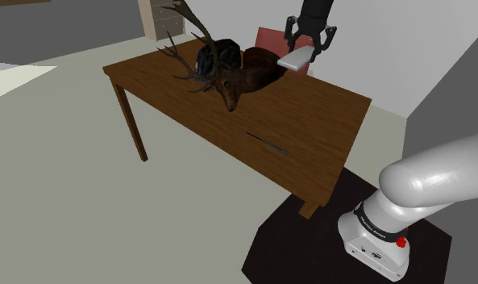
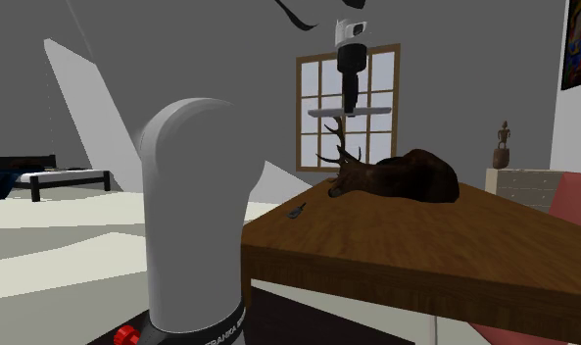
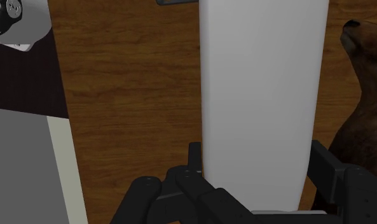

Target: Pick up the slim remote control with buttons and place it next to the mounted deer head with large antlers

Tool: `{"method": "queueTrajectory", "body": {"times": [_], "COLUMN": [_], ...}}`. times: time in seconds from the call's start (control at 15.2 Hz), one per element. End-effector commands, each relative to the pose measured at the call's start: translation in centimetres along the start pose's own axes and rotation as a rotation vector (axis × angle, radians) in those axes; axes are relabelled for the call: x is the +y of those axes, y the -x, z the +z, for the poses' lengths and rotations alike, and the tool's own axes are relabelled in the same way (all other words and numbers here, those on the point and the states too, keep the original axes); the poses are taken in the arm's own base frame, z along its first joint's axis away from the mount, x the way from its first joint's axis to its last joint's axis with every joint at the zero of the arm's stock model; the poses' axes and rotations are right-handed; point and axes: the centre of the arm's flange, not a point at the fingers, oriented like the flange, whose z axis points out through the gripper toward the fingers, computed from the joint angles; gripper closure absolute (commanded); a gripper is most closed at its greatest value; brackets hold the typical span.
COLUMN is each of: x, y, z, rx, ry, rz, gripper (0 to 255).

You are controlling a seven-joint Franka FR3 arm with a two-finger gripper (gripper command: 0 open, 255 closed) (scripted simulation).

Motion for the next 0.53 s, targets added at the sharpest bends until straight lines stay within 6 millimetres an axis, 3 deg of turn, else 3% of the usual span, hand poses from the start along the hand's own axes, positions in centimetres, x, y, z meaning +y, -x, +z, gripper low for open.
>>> {"method": "queueTrajectory", "body": {"times": [0.0,0.46], "x": [0.0,0.0], "y": [0.1,0.0], "z": [1.2,4.9], "rx": [0.000,0.000], "ry": [-0.001,-0.001], "rz": [0.000,0.000], "gripper": [255,255]}}
